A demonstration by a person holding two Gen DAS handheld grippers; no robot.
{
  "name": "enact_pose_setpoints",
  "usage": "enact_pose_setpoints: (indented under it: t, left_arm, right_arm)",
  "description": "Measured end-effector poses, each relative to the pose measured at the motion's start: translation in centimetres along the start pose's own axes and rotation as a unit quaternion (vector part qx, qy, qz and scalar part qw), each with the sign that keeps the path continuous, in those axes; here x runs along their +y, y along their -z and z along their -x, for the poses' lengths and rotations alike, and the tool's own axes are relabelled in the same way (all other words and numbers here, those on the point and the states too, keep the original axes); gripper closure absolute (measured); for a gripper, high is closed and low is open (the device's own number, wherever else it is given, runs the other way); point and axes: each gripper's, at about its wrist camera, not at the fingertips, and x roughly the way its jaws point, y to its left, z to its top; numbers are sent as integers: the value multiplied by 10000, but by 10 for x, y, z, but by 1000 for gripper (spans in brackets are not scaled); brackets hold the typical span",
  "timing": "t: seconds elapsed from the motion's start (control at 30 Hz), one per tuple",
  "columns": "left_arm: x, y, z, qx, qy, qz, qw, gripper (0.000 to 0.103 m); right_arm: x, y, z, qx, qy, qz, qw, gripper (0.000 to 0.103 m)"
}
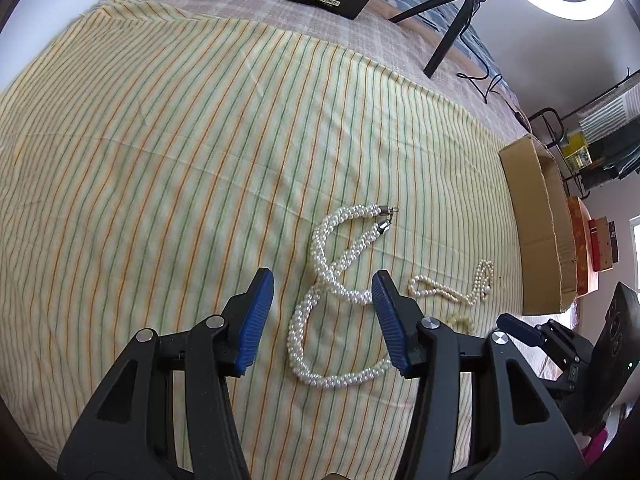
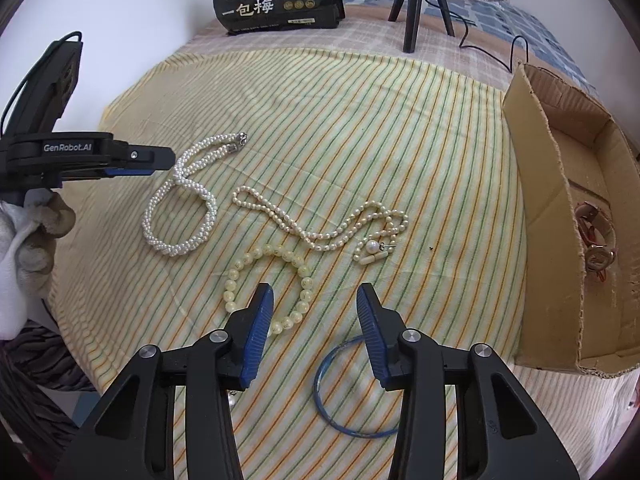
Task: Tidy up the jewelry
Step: 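Move left tool to the thick pearl necklace while right tool approaches the cream bead bracelet, then close left tool on the pearl necklace while right tool grasps the bead bracelet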
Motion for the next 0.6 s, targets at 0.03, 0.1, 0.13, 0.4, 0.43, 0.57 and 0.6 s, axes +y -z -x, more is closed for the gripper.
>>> enact_pose_setpoints:
  t: [0.03,0.1,0.13,0.4,0.43,0.57,0.6]
  left_arm:
    - [-1,-1,-3,13,-17,-3,10000,51]
    - [-4,-3,-10,63,-59,-26,10000,51]
    - [-5,-3,-12,86,-92,-44,9999,51]
    - [-20,2,-29,81,-590,-679,9959,51]
    - [-23,4,-30,55,-689,-806,9943,51]
    - [-35,12,-34,-68,-1109,-1255,9859,54]
    - [-37,15,-34,-118,-1201,-1348,9835,57]
  right_arm:
    - [0,0,-2,23,-2,-5,10000,65]
    - [0,-2,-4,48,-19,-16,10000,68]
    - [0,-3,-5,58,-18,-22,10000,69]
    - [3,-4,-16,170,12,45,9998,75]
    - [4,-4,-18,194,51,81,9998,75]
    - [12,-3,-24,237,204,244,9992,75]
    - [14,-3,-24,237,249,281,9990,75]
